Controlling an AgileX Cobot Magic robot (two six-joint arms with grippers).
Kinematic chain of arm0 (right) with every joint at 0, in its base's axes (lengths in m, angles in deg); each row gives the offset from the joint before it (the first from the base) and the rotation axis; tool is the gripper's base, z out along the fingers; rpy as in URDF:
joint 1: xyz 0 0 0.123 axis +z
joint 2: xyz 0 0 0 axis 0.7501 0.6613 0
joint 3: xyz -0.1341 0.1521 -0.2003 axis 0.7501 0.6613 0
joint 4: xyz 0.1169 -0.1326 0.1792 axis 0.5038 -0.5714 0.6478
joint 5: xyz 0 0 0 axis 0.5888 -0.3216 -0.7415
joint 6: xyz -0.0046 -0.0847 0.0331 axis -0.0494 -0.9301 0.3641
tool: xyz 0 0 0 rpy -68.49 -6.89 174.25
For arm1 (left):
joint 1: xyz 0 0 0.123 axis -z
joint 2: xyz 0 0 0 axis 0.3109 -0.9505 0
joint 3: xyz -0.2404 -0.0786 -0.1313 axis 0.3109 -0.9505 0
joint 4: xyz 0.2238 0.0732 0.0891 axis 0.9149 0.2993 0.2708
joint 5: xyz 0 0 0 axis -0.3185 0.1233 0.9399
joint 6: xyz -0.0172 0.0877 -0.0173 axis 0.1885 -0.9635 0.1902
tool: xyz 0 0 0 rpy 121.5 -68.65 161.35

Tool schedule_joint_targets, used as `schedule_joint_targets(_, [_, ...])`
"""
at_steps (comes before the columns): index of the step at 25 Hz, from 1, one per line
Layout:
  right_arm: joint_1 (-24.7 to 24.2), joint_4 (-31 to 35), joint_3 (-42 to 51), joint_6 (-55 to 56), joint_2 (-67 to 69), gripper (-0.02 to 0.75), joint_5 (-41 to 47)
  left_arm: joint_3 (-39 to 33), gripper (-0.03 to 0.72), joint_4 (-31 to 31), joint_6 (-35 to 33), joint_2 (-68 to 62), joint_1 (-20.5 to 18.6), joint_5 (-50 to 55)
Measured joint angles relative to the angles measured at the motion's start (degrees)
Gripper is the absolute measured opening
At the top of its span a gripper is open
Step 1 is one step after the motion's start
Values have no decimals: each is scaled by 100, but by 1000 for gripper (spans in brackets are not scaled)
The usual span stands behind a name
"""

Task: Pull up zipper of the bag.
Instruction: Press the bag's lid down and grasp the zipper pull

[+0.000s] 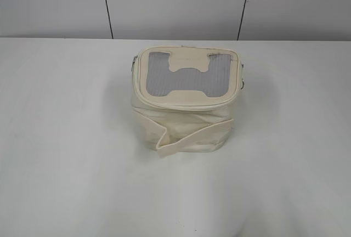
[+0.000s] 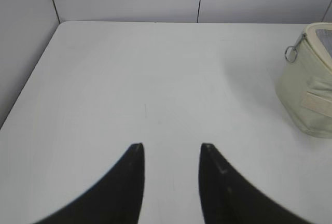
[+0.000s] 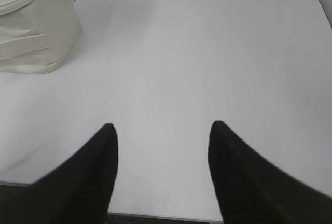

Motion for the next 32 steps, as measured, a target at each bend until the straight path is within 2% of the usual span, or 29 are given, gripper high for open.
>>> schedule_joint_targets(24, [0, 78, 0, 0, 0, 443, -1, 0, 279, 0, 0, 0, 0, 0])
schedule_joint_targets(29, [0, 797, 0, -637, 204, 424, 3, 0, 279, 0, 0, 0, 0, 0])
schedule_joint_targets(32, [0, 1349, -106, -1308, 1166, 421, -107, 0, 279, -21, 0, 0, 0, 0])
